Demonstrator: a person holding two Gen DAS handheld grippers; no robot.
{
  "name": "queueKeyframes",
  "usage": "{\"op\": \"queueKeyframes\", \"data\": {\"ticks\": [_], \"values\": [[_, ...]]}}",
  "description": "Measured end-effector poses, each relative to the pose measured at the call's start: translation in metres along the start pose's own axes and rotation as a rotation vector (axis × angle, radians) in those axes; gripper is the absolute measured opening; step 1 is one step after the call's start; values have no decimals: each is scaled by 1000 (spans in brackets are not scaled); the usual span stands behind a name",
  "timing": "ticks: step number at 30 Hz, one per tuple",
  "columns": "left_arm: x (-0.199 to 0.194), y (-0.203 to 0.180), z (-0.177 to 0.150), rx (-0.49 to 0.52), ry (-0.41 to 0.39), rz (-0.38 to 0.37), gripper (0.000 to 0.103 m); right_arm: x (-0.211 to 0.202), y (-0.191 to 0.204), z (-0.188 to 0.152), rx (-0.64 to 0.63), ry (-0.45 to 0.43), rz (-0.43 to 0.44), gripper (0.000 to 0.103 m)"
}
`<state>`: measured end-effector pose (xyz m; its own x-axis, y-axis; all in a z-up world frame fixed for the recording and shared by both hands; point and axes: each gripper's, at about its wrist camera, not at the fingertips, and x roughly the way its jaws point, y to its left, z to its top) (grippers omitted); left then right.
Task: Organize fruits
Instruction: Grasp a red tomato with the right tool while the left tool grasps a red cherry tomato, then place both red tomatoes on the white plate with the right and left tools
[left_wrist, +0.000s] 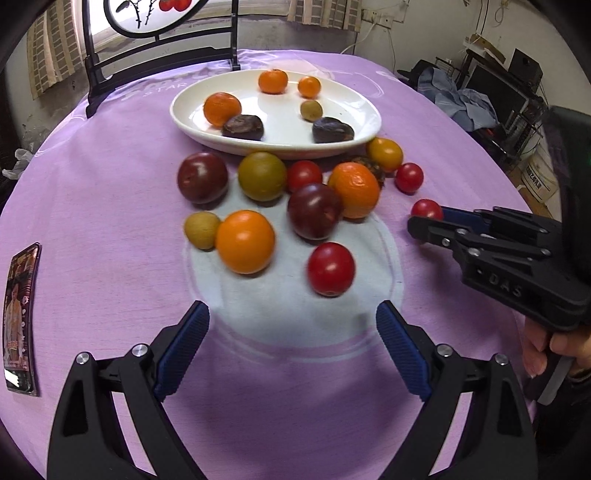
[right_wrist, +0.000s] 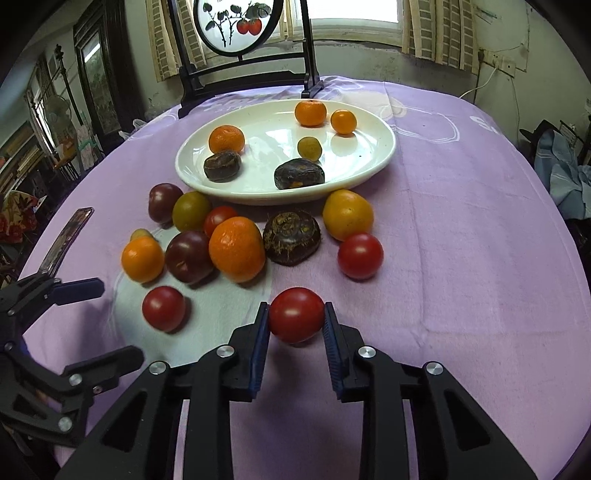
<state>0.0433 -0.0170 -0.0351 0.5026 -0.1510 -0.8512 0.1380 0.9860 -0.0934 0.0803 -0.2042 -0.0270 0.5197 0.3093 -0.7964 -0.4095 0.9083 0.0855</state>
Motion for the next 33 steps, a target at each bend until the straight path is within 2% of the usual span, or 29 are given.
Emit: {"op": "queueKeyframes", "data": {"ticks": [3, 4, 9, 12, 13, 21, 27, 29, 33], "values": [[8, -12, 0, 15, 28, -5, 80, -11, -9, -9, 15, -17, 4, 29], [12, -16, 1, 20, 39, -11, 73, -14, -12, -11, 21, -22, 4, 29], [23, -35, 11, 62, 40, 24, 59, -23, -28, -22, 48, -38, 6, 29], [27, -41, 17, 81, 15, 61, 38, -25, -32, -24, 58, -45, 12, 29], [26, -41, 19, 84, 0, 73, 29, -26, -33, -24, 59, -46, 13, 29], [-7, -31, 31, 117, -86, 58, 28, -37, -22, -11, 17, -83, 37, 29], [-23, -6, 86, 64, -165, 74, 28, -41, 1, 35, -73, -159, 39, 29], [-16, 1, 110, 49, -165, 83, 28, -35, 8, 52, -100, -176, 43, 29], [8, 7, 150, 38, -149, 101, 28, -7, 13, 80, -107, -157, 40, 29]]}}
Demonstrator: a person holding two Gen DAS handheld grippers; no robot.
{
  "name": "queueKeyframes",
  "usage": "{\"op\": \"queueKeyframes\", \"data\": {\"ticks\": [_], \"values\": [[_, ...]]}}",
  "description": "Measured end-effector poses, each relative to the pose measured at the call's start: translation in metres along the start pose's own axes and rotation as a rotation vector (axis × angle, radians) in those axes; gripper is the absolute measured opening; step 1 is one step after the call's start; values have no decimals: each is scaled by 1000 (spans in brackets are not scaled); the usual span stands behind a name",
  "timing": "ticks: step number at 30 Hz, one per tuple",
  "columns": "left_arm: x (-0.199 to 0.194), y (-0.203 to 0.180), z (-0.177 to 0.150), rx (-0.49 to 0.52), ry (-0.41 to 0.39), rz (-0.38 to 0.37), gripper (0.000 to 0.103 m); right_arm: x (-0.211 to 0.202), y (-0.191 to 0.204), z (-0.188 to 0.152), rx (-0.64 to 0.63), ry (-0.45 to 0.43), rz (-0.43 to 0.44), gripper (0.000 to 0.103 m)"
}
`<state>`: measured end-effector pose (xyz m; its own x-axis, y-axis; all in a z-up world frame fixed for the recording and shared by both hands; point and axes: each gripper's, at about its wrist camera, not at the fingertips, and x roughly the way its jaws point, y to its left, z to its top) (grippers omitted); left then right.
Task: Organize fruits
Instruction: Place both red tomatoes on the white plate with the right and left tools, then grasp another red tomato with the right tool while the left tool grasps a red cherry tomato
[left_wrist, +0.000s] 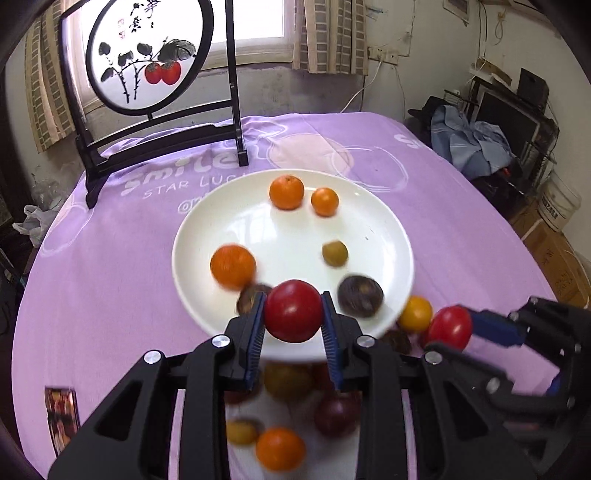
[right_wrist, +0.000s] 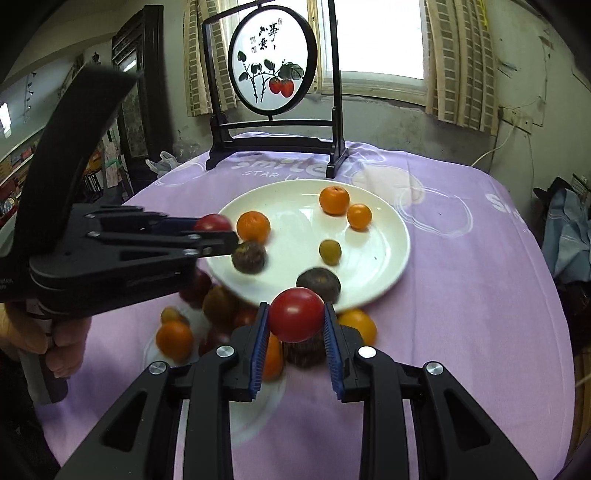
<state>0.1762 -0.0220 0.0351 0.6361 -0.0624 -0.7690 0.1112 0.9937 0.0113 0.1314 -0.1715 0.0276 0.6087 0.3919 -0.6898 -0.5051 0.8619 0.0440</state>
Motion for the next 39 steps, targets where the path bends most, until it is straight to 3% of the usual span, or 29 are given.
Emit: {"op": "queueKeyframes", "data": {"ticks": [9, 11, 12, 14, 19, 23, 29, 39], "values": [[66, 12, 27, -23, 95, 48, 30, 63, 3, 15, -11, 98, 14, 31], [69, 11, 28, -9, 87, 57, 44, 67, 5, 17, -7, 96, 17, 40], [68, 10, 28, -2, 76, 63, 49, 67, 6, 19, 2, 86, 16, 50], [61, 8, 29, 4, 42, 75, 67, 63, 7, 20, 13, 71, 20, 52], [31, 8, 21, 10, -18, 83, 72, 44, 10, 13, -7, 64, 20, 52], [5, 14, 6, -10, -46, 83, 81, 21, 4, -2, 3, 56, 3, 53], [-28, 18, -32, -1, -71, 87, 85, -10, -10, -35, 73, 48, -10, 54], [-48, 31, -105, -31, -8, 77, 86, -28, -13, -94, 157, 102, 3, 54]]}}
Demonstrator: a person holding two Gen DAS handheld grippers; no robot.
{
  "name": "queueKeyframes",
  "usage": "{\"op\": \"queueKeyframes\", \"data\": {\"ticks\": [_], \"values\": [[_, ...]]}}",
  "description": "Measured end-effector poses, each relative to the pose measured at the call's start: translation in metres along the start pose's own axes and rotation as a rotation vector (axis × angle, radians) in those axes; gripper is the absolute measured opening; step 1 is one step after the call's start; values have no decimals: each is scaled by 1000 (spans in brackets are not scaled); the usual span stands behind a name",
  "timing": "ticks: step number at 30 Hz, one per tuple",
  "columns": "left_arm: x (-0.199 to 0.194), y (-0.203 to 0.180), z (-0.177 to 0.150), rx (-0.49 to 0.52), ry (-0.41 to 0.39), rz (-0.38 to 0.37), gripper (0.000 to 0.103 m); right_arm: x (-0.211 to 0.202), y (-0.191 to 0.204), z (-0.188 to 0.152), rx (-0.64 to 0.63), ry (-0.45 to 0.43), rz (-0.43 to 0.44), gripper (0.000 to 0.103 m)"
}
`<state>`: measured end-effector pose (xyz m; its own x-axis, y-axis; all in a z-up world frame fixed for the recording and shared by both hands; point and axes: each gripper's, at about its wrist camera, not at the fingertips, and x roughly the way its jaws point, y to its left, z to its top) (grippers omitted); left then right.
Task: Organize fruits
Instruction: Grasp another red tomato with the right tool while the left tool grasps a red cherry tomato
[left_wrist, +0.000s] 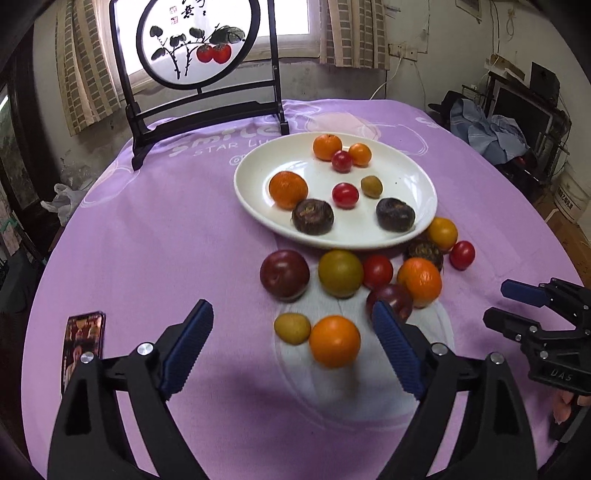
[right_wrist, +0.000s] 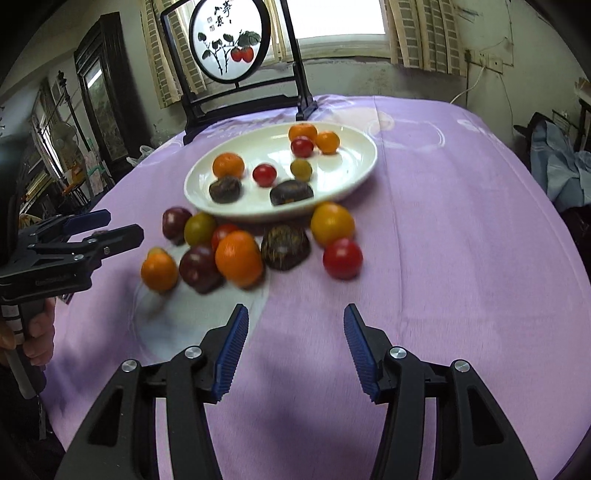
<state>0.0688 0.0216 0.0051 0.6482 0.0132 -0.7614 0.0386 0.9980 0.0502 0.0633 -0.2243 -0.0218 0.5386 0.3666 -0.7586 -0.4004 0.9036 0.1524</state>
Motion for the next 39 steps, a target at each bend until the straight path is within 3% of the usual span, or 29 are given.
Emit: {"op": "queueKeyframes", "data": {"ticks": [8, 18, 24, 29, 39], "values": [[-1, 5, -29, -13, 45, -23, 86, 9, 2, -4, 4, 33, -65, 54], [14, 0, -34, -23, 91, -61, 86, 28, -17, 20, 15, 44, -163, 52], [23, -3, -34, -21, 113, -71, 86, 49, -17, 37, -3, 62, -171, 48], [27, -6, -33, -16, 125, -69, 86, 62, -16, 46, 3, 63, -181, 31], [32, -6, -32, -43, 151, -85, 84, 35, -16, 32, 28, 36, -138, 31]]}}
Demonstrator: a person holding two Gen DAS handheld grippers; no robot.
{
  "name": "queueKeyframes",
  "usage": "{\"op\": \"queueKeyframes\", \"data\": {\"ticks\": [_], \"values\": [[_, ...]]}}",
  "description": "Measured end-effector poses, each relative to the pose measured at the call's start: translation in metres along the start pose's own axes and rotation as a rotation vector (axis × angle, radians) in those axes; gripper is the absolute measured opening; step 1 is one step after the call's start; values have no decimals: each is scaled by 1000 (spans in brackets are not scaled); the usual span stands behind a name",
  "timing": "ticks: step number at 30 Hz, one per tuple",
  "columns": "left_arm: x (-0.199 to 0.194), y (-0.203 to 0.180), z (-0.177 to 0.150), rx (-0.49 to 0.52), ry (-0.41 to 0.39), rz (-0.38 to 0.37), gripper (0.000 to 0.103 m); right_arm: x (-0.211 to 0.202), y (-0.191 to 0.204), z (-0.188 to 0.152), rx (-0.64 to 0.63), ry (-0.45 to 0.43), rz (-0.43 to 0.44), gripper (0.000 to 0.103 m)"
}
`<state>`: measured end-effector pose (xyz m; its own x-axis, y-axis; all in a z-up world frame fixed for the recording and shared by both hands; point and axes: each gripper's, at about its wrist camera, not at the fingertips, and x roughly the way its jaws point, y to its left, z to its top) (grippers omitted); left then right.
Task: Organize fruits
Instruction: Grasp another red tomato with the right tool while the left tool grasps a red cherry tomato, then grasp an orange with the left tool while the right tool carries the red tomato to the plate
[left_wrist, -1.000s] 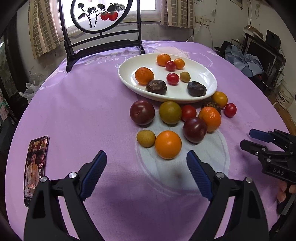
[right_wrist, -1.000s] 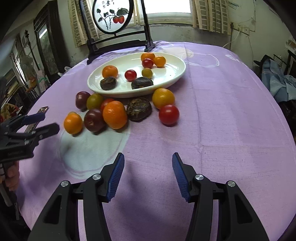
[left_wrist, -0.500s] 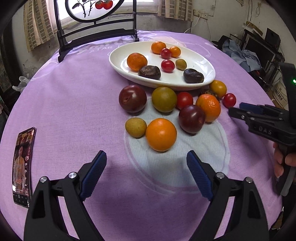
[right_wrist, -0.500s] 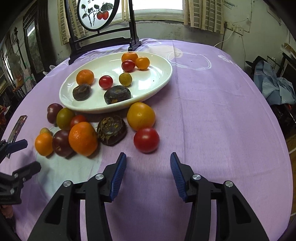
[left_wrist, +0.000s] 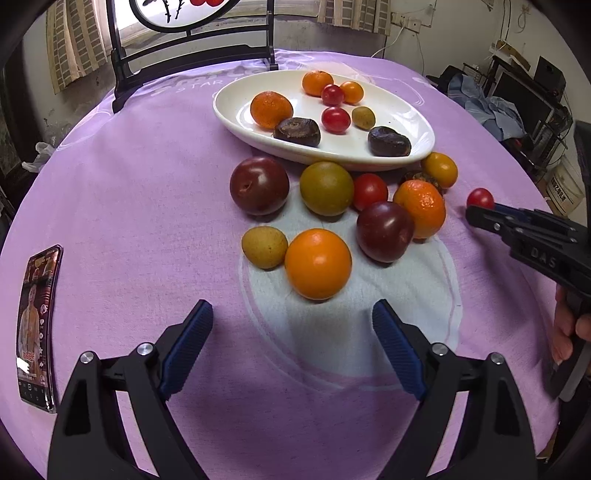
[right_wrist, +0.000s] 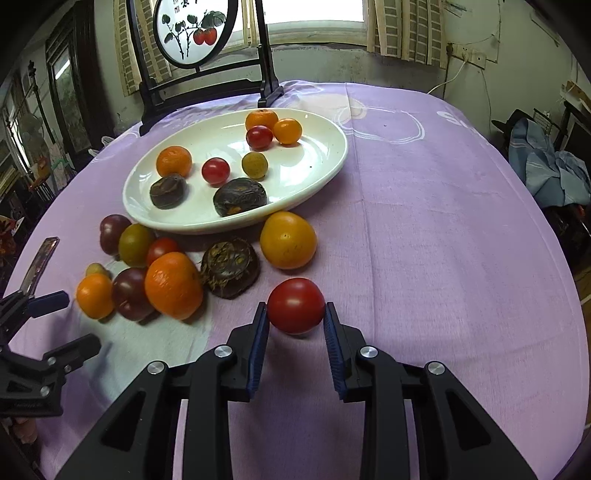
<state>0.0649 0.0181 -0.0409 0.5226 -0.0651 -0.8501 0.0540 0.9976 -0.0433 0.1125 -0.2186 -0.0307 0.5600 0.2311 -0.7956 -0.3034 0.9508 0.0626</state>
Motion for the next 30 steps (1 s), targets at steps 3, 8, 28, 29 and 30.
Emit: {"op": "queueKeyframes", "data": {"ticks": [3, 8, 28, 29, 30], "values": [[5, -2, 1, 4, 20, -29, 66, -7, -1, -7, 6, -5, 15, 30], [10, -9, 5, 33, 17, 3, 66, -18, 2, -15, 5, -23, 40, 30], [-28, -11, 42, 73, -98, -19, 36, -43, 20, 0, -64, -100, 57, 30], [-29, -9, 48, 69, -107, -8, 36, -44, 24, 6, -77, -113, 56, 30], [-30, -7, 56, 62, -115, 3, 36, -45, 27, 13, -90, -126, 57, 30]]}}
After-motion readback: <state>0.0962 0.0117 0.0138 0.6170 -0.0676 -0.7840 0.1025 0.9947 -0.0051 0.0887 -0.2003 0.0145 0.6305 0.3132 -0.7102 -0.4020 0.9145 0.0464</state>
